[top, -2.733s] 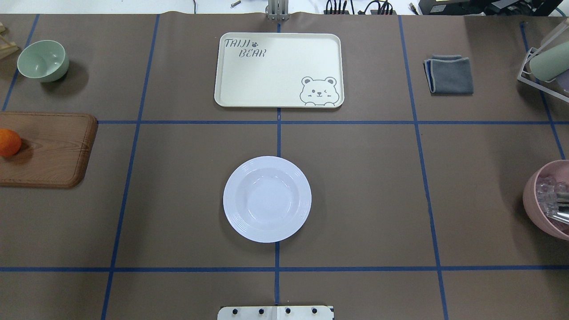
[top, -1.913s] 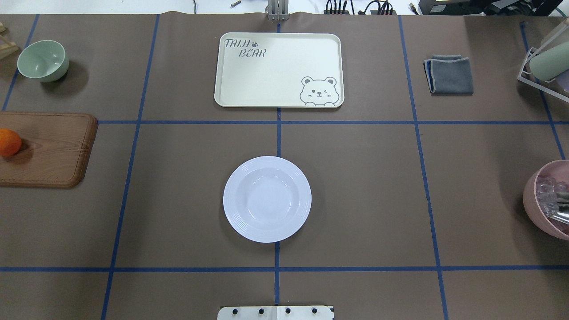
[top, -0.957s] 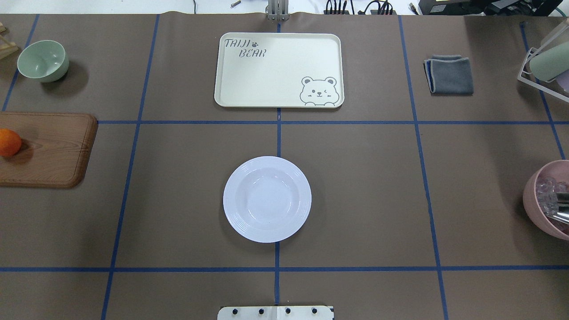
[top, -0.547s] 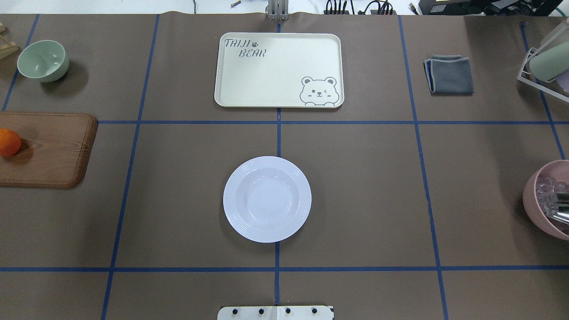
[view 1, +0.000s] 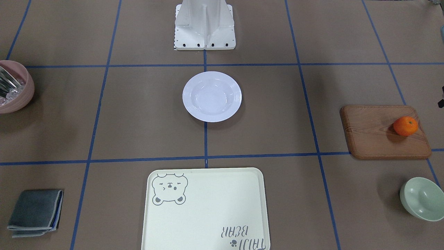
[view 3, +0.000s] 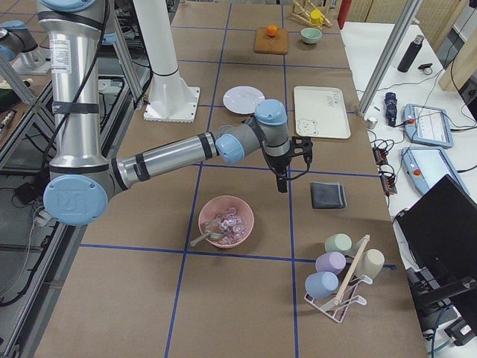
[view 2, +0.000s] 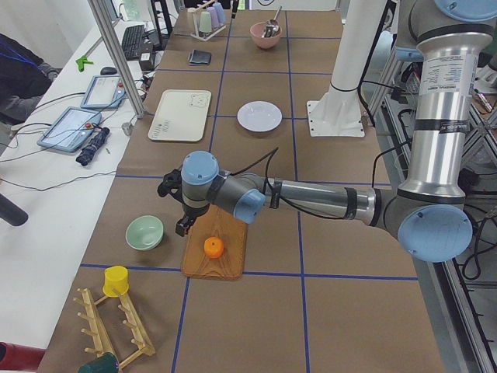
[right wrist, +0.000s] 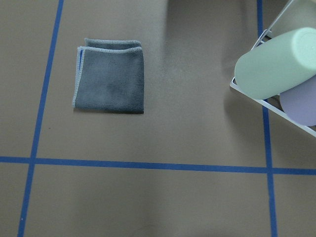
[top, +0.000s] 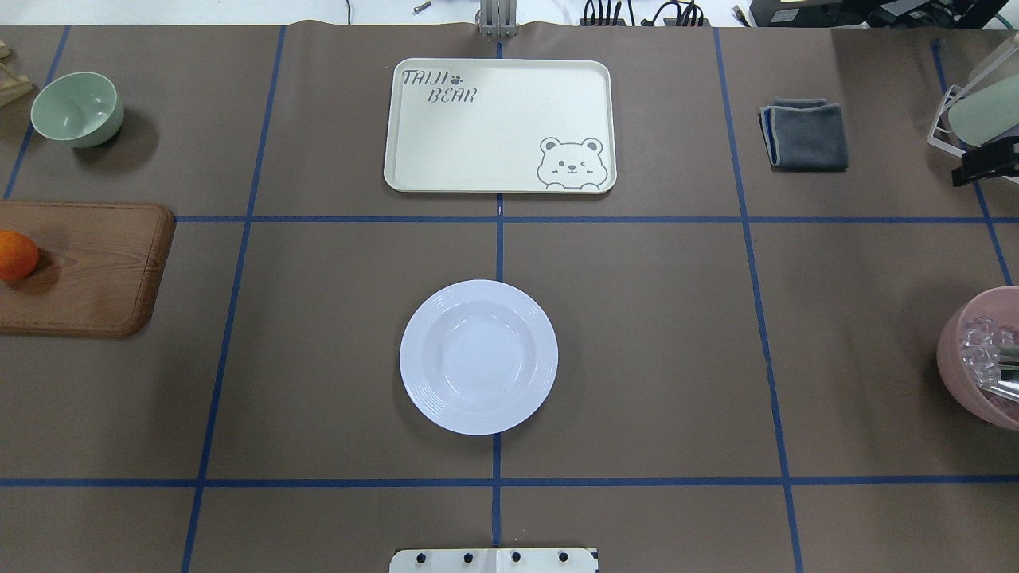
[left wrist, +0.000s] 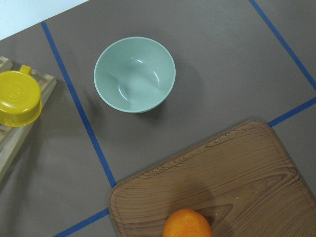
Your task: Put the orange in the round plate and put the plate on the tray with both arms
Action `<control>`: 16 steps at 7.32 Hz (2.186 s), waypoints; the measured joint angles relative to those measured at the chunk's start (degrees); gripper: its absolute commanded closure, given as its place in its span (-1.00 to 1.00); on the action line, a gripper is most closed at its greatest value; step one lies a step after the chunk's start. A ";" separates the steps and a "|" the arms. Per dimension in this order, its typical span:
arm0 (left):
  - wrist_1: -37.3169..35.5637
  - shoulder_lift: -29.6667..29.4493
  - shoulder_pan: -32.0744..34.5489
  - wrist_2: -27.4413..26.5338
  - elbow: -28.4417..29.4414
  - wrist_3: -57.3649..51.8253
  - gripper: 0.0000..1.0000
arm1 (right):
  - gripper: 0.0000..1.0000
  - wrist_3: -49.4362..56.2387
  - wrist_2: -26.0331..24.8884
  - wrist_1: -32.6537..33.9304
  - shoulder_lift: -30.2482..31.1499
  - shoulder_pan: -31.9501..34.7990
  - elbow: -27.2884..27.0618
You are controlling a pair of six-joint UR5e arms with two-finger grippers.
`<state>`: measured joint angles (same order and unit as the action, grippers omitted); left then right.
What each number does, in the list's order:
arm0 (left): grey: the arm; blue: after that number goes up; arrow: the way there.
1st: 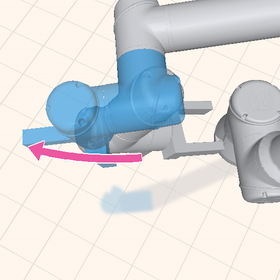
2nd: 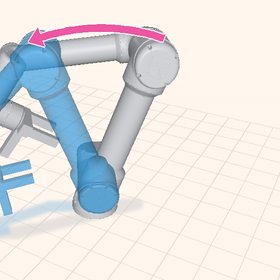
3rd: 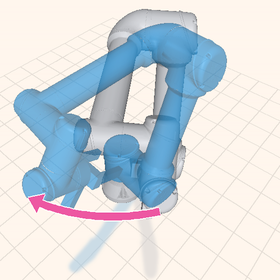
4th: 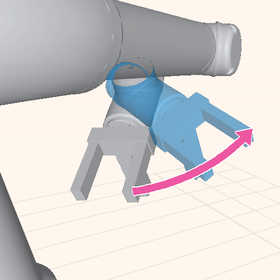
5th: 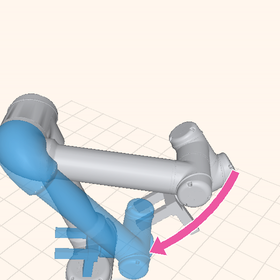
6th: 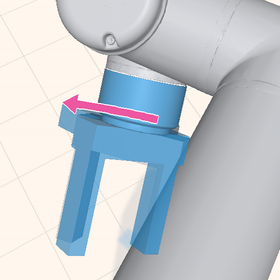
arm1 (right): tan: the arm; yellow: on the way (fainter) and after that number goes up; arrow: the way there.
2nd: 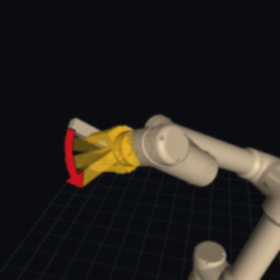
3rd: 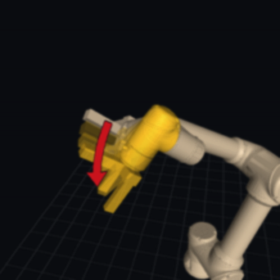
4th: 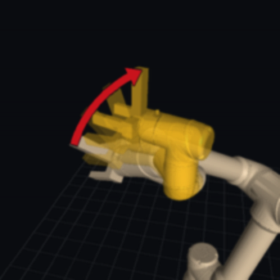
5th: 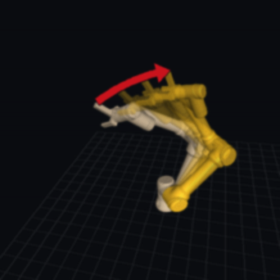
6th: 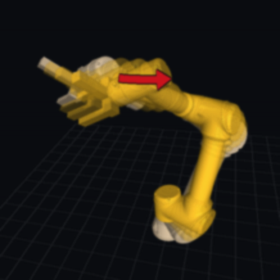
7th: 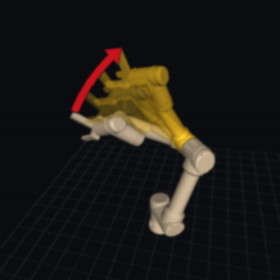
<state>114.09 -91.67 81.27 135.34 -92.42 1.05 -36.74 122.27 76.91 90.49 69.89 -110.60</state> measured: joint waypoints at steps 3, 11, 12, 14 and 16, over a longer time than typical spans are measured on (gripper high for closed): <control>16.00 1.13 -7.65 -5.90 10.55 11.42 -0.96 | -1.00 -6.40 -1.58 -0.98 0.51 -6.61 -3.68; 24.63 2.54 -14.12 -6.85 15.65 20.04 -0.01 | -1.00 -8.87 -1.76 -2.29 0.74 -8.86 -4.80; 24.79 2.50 -14.39 -6.85 15.64 20.05 0.60 | -1.00 -8.87 -1.77 -2.29 0.77 -8.87 -4.78; 25.25 2.34 -14.50 -6.67 15.09 19.97 1.00 | -1.00 -8.88 -1.75 -2.30 0.84 -8.89 -4.73; 25.26 1.93 -14.29 -6.32 10.79 20.32 1.00 | -1.00 -8.88 -1.67 -2.35 1.02 -8.89 -4.71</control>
<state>139.35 -89.74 66.98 129.02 -81.63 21.36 -45.62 120.60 74.56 91.51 61.00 -115.32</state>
